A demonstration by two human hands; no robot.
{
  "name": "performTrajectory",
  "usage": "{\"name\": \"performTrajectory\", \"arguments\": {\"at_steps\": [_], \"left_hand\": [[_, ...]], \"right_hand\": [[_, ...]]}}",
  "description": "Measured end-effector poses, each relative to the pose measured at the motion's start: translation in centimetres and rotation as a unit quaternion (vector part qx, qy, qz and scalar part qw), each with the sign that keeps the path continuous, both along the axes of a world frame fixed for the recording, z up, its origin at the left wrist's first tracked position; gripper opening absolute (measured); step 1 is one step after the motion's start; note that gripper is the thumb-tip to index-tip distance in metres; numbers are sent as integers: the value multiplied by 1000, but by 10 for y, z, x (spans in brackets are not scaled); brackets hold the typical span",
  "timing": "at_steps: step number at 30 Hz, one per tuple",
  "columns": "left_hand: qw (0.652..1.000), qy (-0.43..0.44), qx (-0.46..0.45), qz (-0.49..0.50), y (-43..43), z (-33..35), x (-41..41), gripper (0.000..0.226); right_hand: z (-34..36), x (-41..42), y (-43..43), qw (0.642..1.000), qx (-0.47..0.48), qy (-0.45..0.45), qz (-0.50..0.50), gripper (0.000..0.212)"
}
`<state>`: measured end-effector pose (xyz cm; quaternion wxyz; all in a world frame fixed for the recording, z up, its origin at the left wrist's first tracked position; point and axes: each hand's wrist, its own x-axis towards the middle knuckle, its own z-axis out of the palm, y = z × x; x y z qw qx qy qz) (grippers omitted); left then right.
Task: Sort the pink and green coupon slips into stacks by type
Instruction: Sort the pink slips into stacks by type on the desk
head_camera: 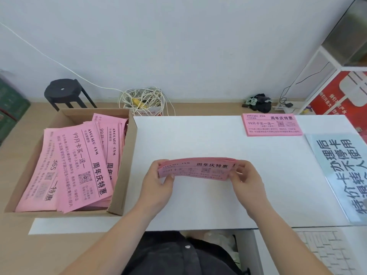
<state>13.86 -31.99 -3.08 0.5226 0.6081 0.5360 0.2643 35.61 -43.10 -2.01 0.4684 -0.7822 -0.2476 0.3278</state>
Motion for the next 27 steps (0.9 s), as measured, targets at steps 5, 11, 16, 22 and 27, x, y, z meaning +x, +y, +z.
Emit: {"name": "performTrajectory", "arguments": {"at_steps": [5, 11, 16, 22, 27], "left_hand": [[999, -23, -22, 32, -4, -12, 16, 26], [1000, -4, -4, 17, -4, -15, 15, 22], [999, 49, 17, -12, 1, -8, 15, 18], [992, 120, 14, -35, 9, -23, 1, 19], [987, 146, 52, -35, 8, -32, 2, 18]], "right_hand": [[-14, -23, 6, 998, 26, 11, -48, 12], [-22, -26, 10, 999, 15, -13, -25, 19], [-8, -10, 15, 996, -61, -57, 27, 20], [-15, -2, 17, 938, -236, -213, 140, 56], [-28, -39, 5, 865, -172, -371, 292, 45]]}}
